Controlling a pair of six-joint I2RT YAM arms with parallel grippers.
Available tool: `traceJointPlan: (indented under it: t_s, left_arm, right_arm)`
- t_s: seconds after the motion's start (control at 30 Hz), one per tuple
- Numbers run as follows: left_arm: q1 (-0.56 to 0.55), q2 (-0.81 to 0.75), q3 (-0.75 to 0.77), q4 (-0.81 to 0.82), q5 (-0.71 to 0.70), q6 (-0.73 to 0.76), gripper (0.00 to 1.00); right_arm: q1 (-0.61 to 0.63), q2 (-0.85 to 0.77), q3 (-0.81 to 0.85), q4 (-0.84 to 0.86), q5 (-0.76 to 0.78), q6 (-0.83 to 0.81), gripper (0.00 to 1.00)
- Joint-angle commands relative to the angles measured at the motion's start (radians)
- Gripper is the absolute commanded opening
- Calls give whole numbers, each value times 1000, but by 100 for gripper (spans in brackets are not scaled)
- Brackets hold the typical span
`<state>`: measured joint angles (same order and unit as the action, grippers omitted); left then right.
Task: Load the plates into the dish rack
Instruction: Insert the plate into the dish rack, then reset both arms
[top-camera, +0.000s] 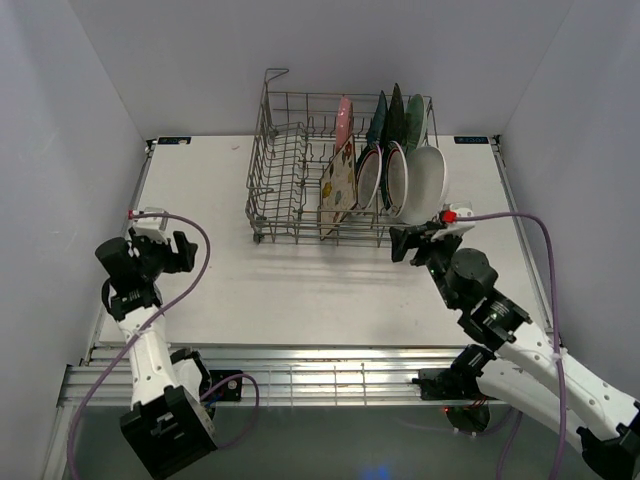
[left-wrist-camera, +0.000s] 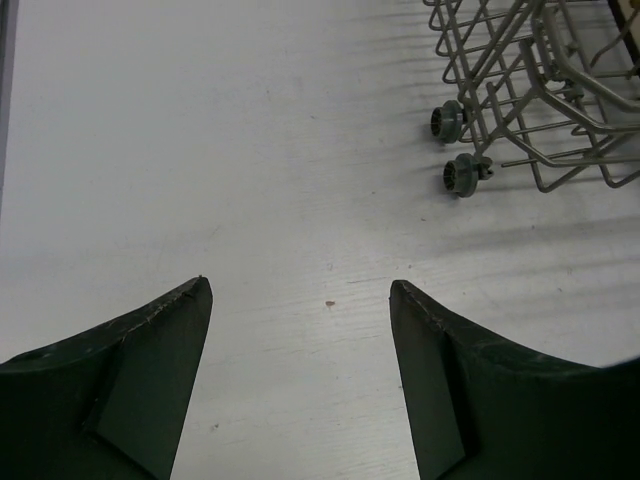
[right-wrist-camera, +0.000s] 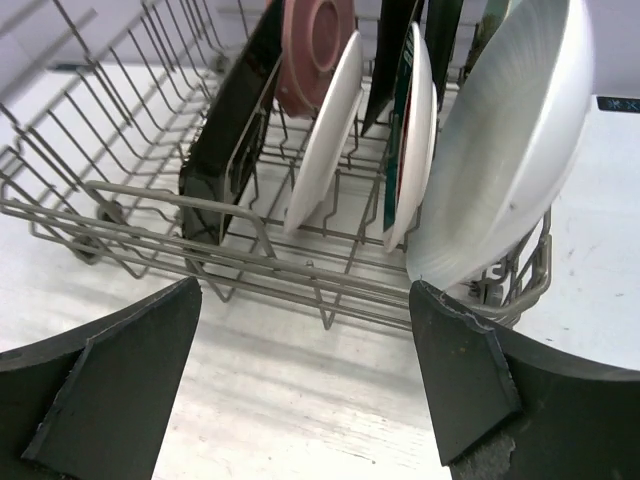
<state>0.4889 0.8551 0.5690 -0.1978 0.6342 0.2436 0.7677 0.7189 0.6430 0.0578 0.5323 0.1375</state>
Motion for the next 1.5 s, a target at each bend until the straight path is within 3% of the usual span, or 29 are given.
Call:
traceJointPlan:
  t_s: [0.0, 0.13, 0.43, 0.9, 1.47]
  left_arm:
    - [4, -88, -43, 63, 108, -29, 82]
    - [5, -177, -116, 162, 105, -122, 87]
    - [5, -241, -215, 300, 36, -334, 87]
    - [4, -278, -255, 327, -5, -356, 87]
    - [4, -255, -248, 327, -11, -354, 87]
  right_arm:
    - [-1, -154, -103, 94, -55, 39, 90]
    - [-1, -323, -219, 48, -40, 129, 90]
    - [-1, -449, -396, 22, -63, 211, 90]
    - [-1, -665, -508, -105, -62, 254, 90]
    - [-1, -665, -497, -139, -9, 278, 91]
